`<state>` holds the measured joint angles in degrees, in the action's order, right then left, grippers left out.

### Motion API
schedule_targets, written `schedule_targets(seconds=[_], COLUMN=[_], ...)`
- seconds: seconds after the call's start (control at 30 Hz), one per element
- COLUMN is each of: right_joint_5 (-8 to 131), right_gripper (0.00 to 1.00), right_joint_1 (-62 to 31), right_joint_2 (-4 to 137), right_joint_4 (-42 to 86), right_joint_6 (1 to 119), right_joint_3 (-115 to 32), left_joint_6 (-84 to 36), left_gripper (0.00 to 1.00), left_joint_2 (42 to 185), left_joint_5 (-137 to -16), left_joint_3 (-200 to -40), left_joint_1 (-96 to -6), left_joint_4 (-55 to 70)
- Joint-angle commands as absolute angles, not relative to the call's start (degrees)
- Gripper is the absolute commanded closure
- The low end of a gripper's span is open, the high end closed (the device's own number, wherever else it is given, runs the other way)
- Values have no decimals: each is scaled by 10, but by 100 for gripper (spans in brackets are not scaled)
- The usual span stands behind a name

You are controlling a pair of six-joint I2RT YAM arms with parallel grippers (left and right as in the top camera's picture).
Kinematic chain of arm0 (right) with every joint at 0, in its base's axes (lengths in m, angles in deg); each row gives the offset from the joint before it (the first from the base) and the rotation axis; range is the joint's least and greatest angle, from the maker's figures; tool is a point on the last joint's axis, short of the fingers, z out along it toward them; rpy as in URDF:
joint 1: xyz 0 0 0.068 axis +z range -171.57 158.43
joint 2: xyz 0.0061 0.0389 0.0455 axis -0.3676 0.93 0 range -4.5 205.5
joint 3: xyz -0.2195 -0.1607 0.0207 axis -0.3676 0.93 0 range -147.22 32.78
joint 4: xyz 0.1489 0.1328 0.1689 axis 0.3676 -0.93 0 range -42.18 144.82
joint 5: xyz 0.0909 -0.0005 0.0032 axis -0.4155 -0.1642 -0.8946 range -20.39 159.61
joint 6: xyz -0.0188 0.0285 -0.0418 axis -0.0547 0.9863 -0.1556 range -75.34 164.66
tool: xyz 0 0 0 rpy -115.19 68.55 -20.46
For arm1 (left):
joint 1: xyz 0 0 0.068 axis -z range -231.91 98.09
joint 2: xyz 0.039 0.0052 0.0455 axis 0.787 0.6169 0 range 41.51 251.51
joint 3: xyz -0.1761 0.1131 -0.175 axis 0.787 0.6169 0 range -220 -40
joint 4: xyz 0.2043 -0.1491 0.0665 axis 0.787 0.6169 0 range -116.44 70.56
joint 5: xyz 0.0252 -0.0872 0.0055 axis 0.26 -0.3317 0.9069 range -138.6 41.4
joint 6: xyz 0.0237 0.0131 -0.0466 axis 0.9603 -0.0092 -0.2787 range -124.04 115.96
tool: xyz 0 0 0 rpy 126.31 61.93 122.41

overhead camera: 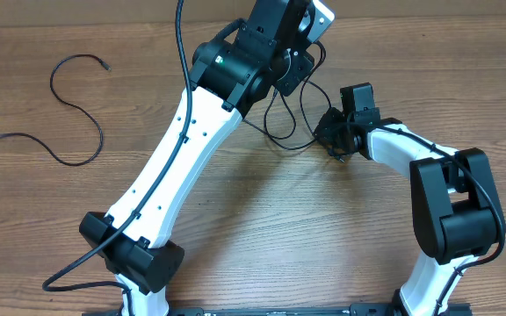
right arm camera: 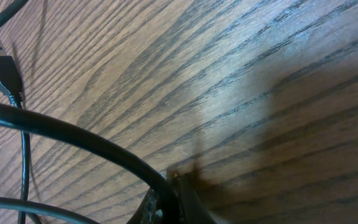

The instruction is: Untangle cables

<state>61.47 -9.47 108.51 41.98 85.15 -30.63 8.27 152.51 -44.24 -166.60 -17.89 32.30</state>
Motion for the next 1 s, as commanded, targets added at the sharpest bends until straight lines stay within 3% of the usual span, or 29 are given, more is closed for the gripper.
schedule_targets(seconds=[0.0, 0.13, 0.17, 0.23, 0.33, 0.43, 0.63, 0.7, 0.83, 0.97], right_joint_5=[621, 621, 621, 621, 621, 621, 621, 621, 621, 621], right_gripper=[96, 94, 85, 55, 31, 24, 26, 37, 69, 82], right_joint_1=[-94, -96, -98, -102, -107, -107, -107, -107, -107, -107], right_joint_2=[1095, 1095, 1095, 1095, 1095, 1095, 1095, 1095, 1095, 1095], right_joint_4=[406, 405, 405, 405, 404, 404, 404, 404, 404, 403], right_joint_6=[851, 840, 834, 832, 832, 832, 832, 832, 832, 832], right_joint_3=[-302, -302, -302, -302, -302, -302, -302, -302, -302, -302], left_joint_6=[75, 75, 75, 75, 75, 75, 75, 75, 75, 75], left_gripper=[96, 96, 96, 96, 96, 96, 96, 96, 96, 96], left_joint_2=[1517, 1518, 1518, 1518, 1518, 1518, 1518, 1518, 1518, 1519], left_joint_5=[-442, -442, -442, -442, -442, -442, -442, -442, -442, -445], left_joint_3=[-1676, -1676, -1676, -1676, -1676, -1676, -1676, -1676, -1676, -1676], left_joint_1=[-183, -182, -182, -182, -182, -182, -182, -182, -182, -182], left_joint_4=[322, 322, 322, 322, 322, 322, 322, 322, 323, 323])
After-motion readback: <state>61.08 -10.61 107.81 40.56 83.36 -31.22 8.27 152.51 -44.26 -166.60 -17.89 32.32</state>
